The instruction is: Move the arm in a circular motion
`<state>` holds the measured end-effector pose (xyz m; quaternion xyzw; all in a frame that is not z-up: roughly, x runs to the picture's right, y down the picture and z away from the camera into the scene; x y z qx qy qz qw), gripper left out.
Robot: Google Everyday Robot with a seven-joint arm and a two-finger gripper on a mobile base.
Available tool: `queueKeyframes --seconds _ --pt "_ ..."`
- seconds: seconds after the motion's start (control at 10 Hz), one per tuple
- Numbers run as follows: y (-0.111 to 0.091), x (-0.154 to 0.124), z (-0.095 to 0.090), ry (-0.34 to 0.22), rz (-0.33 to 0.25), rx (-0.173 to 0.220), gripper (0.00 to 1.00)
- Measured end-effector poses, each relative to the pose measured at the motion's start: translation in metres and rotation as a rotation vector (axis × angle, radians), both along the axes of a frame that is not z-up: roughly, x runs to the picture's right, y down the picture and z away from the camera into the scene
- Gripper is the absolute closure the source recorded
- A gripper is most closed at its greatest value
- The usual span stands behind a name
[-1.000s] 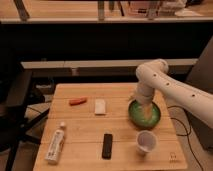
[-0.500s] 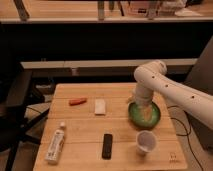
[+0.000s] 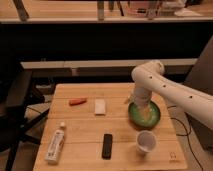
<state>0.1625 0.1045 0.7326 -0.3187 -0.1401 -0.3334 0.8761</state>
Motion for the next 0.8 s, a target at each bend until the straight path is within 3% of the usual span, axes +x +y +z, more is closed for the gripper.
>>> queueKeyframes --seconds 0.3,0.5,0.8 --pt "-0.001 -0.002 0.000 -0.014 -0.015 0.000 0.20" --pt "0.000 0.017 0.000 -0.012 -0.022 -0.004 0.20" --pt "0.001 0.009 0.001 -0.023 -0.046 -0.005 0.20"
